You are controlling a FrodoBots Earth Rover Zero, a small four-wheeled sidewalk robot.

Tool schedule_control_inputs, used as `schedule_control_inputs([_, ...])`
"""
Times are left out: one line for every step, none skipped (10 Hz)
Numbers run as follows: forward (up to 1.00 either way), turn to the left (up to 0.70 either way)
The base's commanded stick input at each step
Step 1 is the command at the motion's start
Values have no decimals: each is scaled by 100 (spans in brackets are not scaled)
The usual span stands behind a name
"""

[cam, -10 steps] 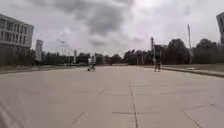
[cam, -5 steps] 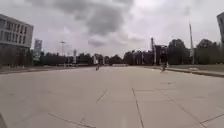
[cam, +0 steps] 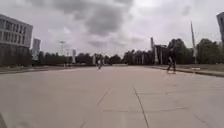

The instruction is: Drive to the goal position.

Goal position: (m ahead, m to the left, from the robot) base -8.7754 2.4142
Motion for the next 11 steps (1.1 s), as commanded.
schedule_control_inputs([70, 1])
schedule_control_inputs([70, 1])
schedule_control_inputs([70, 1])
schedule_control_inputs([70, 1])
schedule_control_inputs([70, 1])
schedule_control_inputs([70, 1])
schedule_control_inputs([70, 1])
schedule_control_inputs([70, 1])
schedule_control_inputs([70, 1])
schedule_control_inputs([70, 1])
schedule_control_inputs([70, 1])
